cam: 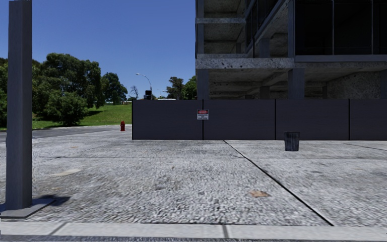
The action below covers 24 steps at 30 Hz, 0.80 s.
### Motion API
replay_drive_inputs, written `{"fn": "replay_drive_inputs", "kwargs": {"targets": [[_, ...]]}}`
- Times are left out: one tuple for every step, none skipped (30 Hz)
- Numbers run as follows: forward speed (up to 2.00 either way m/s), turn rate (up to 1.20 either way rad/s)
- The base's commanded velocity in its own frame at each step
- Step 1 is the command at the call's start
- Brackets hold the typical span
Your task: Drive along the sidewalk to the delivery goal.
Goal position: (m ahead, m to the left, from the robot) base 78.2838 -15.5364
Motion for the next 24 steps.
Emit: {"fn": "replay_drive_inputs", "kwargs": {"targets": [[1.50,0.00],[1.50,0.00],[1.50,0.00],[1.50,0.00],[1.50,0.00],[1.50,0.00],[1.50,0.00],[1.50,0.00],[1.50,0.00],[1.50,0.00],[1.50,0.00],[1.50,0.00],[1.50,0.00],[1.50,0.00],[1.50,0.00],[1.50,0.00],[1.50,0.00],[1.50,0.00],[1.50,0.14],[1.50,0.14],[1.50,0.32],[1.50,0.50],[1.50,0.62],[1.50,0.66]]}}
